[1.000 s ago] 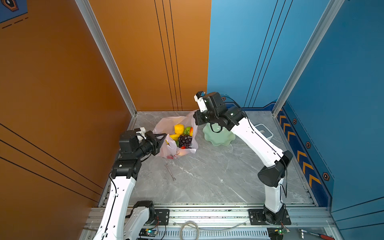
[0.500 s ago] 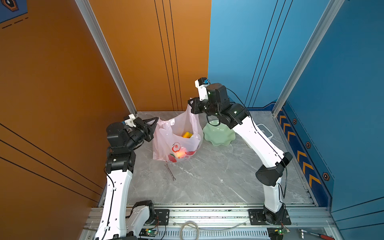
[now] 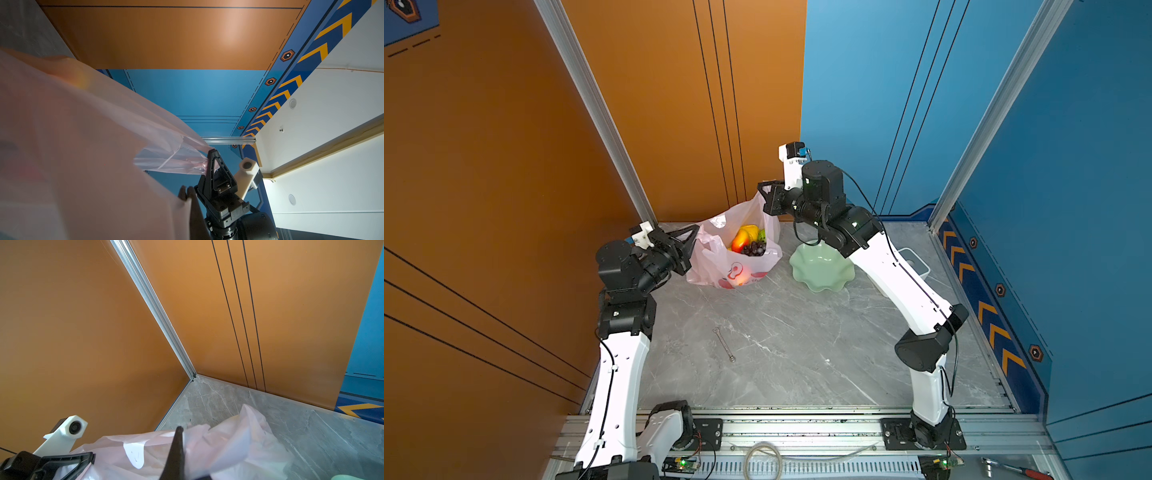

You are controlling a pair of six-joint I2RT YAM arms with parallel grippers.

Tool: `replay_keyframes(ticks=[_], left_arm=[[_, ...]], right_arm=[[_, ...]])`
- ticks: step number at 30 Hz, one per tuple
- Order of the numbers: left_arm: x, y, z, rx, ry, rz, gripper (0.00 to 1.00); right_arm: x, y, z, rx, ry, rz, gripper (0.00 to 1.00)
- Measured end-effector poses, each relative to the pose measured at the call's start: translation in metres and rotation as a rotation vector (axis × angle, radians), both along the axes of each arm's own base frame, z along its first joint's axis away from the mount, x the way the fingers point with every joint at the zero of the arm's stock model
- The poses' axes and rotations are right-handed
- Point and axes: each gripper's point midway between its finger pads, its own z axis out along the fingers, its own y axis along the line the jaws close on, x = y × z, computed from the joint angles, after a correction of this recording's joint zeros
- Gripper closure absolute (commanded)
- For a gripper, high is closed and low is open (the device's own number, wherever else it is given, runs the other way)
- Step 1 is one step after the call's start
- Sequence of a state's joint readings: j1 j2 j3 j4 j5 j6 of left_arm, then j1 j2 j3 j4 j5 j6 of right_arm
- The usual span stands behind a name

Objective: Place the fruits into the plastic bag

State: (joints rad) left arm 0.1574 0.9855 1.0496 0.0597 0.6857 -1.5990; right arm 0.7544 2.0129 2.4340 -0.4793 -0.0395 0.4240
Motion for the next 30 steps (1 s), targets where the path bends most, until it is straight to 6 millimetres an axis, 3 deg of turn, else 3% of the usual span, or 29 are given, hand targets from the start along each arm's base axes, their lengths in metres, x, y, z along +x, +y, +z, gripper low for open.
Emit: replay_keyframes(ticks=[5,12,15,24,30], left_arm=[[-0.004,-0.001,-0.008,0.008,0.015,-0.005,1.00],[-0.019,-0.006,-0.061,0.000,0.109,-0.016,1.00],[-0.023,-0.009,-0.077,0.000,0.147,-0.022,1.00],[-0.022,-0.009,-0.083,0.022,0.153,-0.025,1.00],[-0.019,-0.013,-0.095,0.038,0.174,-0.040,1.00]], right_arm=[[-0.002,0.002,-0.006,-0.019,0.008,0.007,1.00],[-0.008,-0.002,-0.072,-0.140,0.127,0.011,1.00],[-0.012,-0.006,-0.089,-0.169,0.159,0.011,1.00],[-0.015,-0.010,-0.087,-0.161,0.155,0.009,1.00],[0.002,-0.016,-0.100,-0.142,0.187,-0.013,1.00]])
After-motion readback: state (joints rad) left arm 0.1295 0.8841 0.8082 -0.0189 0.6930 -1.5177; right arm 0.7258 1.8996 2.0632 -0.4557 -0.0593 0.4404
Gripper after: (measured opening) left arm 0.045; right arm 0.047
